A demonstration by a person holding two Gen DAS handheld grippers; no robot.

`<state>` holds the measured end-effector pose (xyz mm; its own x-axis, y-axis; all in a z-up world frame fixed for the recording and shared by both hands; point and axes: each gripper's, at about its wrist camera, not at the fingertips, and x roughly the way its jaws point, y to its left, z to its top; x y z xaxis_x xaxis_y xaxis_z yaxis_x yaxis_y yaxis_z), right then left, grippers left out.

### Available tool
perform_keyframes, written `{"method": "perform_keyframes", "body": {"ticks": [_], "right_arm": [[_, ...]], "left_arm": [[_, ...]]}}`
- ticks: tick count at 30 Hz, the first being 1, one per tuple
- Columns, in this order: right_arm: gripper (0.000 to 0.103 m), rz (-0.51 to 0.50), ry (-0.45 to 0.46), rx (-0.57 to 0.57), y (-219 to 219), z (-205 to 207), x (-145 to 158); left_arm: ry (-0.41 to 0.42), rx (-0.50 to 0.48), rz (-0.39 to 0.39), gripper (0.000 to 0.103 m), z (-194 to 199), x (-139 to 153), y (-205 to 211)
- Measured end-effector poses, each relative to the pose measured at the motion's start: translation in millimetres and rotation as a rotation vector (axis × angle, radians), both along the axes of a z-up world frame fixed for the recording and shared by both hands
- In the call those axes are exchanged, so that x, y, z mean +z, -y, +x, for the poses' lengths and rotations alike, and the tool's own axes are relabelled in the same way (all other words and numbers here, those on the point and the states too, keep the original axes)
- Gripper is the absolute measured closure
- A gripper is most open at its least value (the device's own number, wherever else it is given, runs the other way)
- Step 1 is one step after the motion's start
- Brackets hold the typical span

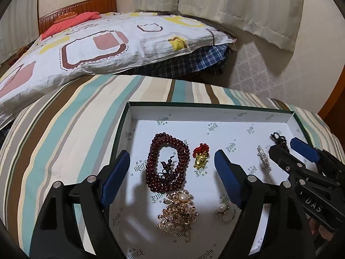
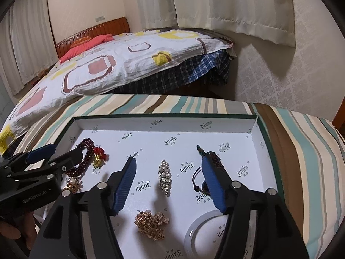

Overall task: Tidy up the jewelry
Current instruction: 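Open the right tool to release the brooch while the left tool releases the bracelet, then withdraw both open tools from the box toward the remaining jewelry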

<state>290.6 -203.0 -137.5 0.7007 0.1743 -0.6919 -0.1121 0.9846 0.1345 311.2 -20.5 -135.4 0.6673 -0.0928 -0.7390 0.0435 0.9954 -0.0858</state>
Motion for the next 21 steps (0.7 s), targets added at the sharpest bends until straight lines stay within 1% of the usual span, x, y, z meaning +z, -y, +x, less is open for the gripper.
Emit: {"method": "perform_keyframes", "body": {"ticks": [9, 12, 21], "right_arm": [[0.037, 0.012, 0.060, -0.005, 4, -25, 22], [0.036, 0.013, 0.074, -0.005, 4, -33, 28], [0.036, 0.012, 0.116, -0.012, 8, -66, 46]], "left_arm": [[0.067, 0.003, 0.010, 0.019, -28, 21, 0], [0.104, 0.013, 0.012, 0.016, -40, 32, 0], [0.190, 0.025, 0.007, 0.014, -77, 65, -3]]}}
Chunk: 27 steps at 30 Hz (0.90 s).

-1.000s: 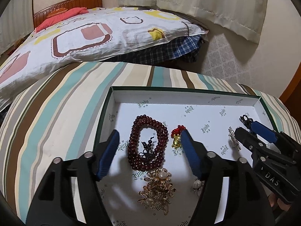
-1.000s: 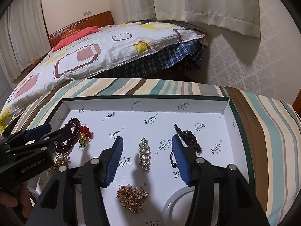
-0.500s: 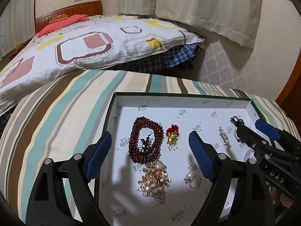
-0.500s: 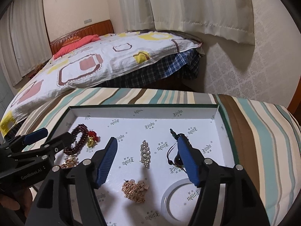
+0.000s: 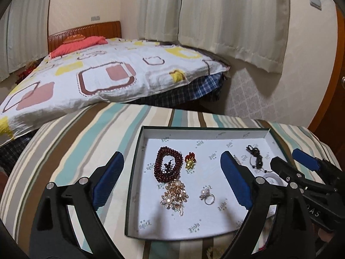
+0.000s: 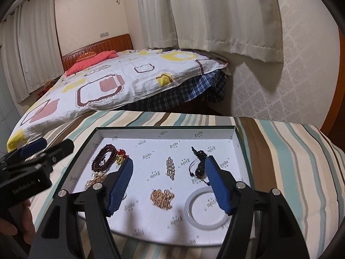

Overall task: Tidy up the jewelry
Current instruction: 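Withdraw both open tools from the box toward the remaining jewelry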

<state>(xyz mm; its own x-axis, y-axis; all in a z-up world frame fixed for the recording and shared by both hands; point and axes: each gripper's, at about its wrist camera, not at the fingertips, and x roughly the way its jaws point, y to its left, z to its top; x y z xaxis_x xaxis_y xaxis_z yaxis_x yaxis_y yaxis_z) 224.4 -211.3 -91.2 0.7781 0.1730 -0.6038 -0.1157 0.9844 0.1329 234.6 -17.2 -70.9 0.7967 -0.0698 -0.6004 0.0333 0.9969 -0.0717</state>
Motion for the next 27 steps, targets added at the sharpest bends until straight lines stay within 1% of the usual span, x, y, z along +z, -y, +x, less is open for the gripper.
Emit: {"method": "perform_keyframes", "body": {"ticks": [6, 11, 19, 27], "right_arm": [[0.035, 0.000, 0.012, -0.020, 5, -34, 2], [0.035, -0.009, -0.001, -0.032, 5, -63, -8], [0.036, -0.019, -0.066, -0.024, 2, -98, -39], [0.036, -0.019, -0.150, 0.005, -6, -104, -64]], "left_arm": [[0.030, 0.003, -0.011, 0.014, -35, 7, -2], [0.022, 0.011, -0.007, 0.014, -65, -3, -2], [0.008, 0.042, 0.009, 0.014, -105, -24, -9], [-0.048, 0.047, 0.018, 0.014, -124, -45, -12]]}}
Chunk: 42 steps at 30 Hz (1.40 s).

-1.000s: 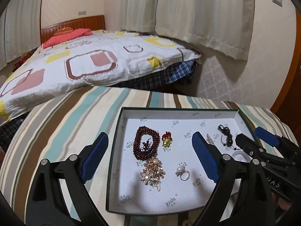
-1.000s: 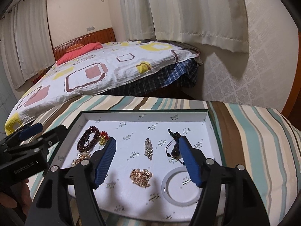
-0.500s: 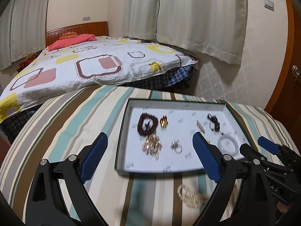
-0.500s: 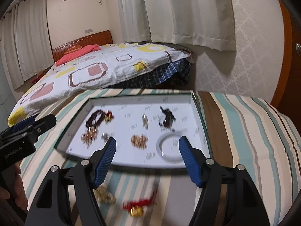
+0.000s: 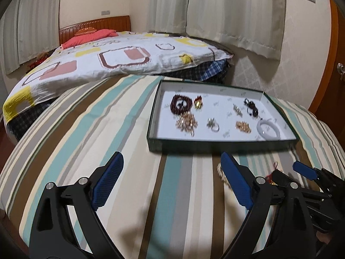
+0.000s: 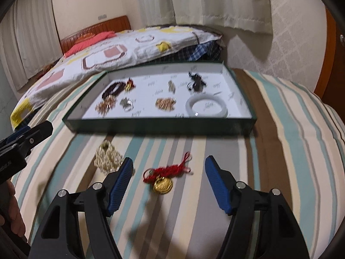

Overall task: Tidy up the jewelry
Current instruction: 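Withdraw both open tools from the box toward the remaining jewelry, then grasp the red-tassel gold coin charm with the right tool while the left tool grasps the pearl necklace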

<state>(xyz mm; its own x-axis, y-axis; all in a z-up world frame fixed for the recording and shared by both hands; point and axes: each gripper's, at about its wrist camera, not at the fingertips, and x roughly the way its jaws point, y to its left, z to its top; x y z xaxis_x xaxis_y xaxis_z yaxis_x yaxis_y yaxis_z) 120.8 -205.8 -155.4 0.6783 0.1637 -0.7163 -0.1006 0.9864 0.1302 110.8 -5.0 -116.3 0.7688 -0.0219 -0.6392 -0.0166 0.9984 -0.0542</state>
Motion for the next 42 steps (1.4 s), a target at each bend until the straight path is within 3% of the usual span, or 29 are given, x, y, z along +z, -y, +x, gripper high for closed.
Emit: {"method": "perform_keyframes", "body": {"ticks": [4, 9, 12, 14, 17, 33, 42], "right_arm": [[0.037, -0.005, -0.039, 0.013, -5, 2, -9], [0.048, -0.012, -0.073, 0.019, -5, 2, -16], [0.059, -0.031, -0.073, 0.021, -4, -1, -16], [0.073, -0.030, -0.072, 0.018, -2, -2, -16], [0.082, -0.011, -0.073, 0.011, 6, -4, -16], [0.084, 0.040, -0.055, -0.047, 46, -15, -14], [0.084, 0.068, -0.064, -0.039, 49, -14, -15]], "left_arm": [[-0.024, -0.007, -0.005, 0.014, -3, -7, 2], [-0.036, -0.018, -0.005, 0.014, -4, -12, 6], [-0.041, -0.022, -0.006, 0.014, -5, -14, 9], [-0.047, -0.024, -0.008, 0.014, -5, -15, 11], [-0.061, -0.030, -0.012, 0.014, -5, -17, 15], [-0.112, -0.088, -0.030, 0.014, 5, -26, 57], [-0.190, -0.109, -0.007, 0.014, 30, -44, 76]]}}
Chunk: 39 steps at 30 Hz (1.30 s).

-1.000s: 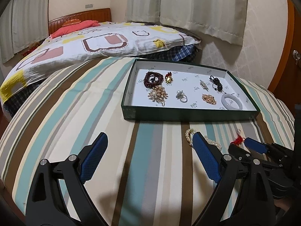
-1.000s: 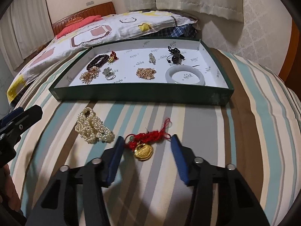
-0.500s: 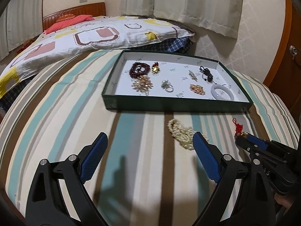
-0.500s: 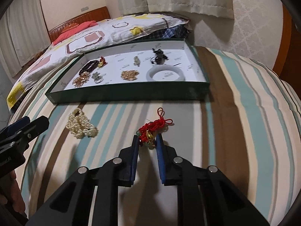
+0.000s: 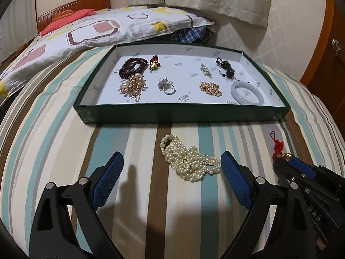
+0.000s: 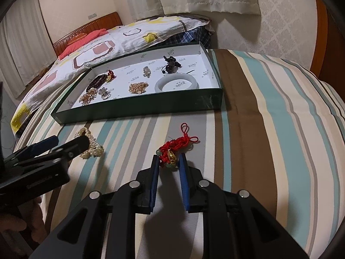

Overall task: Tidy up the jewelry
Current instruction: 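Grasp the red-tassel gold coin charm with the right tool while the left tool grasps the pearl necklace, then carry the gold coin charm and pearl necklace into the green box with both tools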

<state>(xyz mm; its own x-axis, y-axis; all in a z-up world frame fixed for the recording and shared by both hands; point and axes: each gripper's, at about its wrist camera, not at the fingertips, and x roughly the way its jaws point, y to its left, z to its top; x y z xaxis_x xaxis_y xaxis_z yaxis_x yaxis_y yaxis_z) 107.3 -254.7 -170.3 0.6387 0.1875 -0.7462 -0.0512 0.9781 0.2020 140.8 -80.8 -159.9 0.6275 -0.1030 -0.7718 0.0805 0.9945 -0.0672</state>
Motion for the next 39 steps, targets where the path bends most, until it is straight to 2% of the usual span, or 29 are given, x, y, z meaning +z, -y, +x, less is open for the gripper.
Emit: {"method": "perform_keyframes", "body": {"ticks": [10, 11, 14, 17, 19, 21, 23, 26, 29, 39], "right_arm": [[0.083, 0.008, -0.009, 0.000, 1.5, 2.0, -1.4], [0.084, 0.007, -0.010, 0.001, 1.6, 2.4, -1.3], [0.084, 0.007, -0.010, 0.001, 1.4, 2.3, -1.4], [0.084, 0.006, -0.010, 0.001, 1.1, 2.3, -1.3], [0.084, 0.006, -0.010, 0.001, 1.3, 2.4, -1.4], [0.084, 0.004, -0.010, 0.001, 1.0, 1.5, -2.0], [0.084, 0.000, -0.010, 0.002, 0.6, 1.6, -2.8], [0.084, -0.002, -0.010, 0.002, 0.3, 2.0, -3.1], [0.084, -0.001, -0.010, 0.002, 0.2, 2.1, -3.0], [0.084, -0.007, -0.010, 0.003, -0.2, 2.2, -3.5]], "left_arm": [[-0.030, -0.029, 0.000, 0.016, 6.4, -9.6, 4.1], [-0.029, -0.035, -0.002, 0.022, 6.2, -9.6, 4.4], [-0.024, -0.046, -0.007, 0.028, 4.8, -9.2, 4.4], [-0.017, -0.052, -0.001, 0.043, 3.4, -8.9, 4.7], [-0.014, -0.063, 0.004, 0.047, 3.5, -8.8, 4.9], [-0.012, -0.068, 0.000, 0.060, 3.7, -8.3, 3.9], [-0.009, -0.078, -0.006, 0.069, 3.9, -7.9, 2.7], [-0.008, -0.086, -0.013, 0.077, 4.7, -7.5, 1.0], [-0.004, -0.093, -0.020, 0.081, 4.4, -7.1, 0.3], [0.002, -0.101, -0.010, 0.084, 4.0, -6.3, -1.1]]}}
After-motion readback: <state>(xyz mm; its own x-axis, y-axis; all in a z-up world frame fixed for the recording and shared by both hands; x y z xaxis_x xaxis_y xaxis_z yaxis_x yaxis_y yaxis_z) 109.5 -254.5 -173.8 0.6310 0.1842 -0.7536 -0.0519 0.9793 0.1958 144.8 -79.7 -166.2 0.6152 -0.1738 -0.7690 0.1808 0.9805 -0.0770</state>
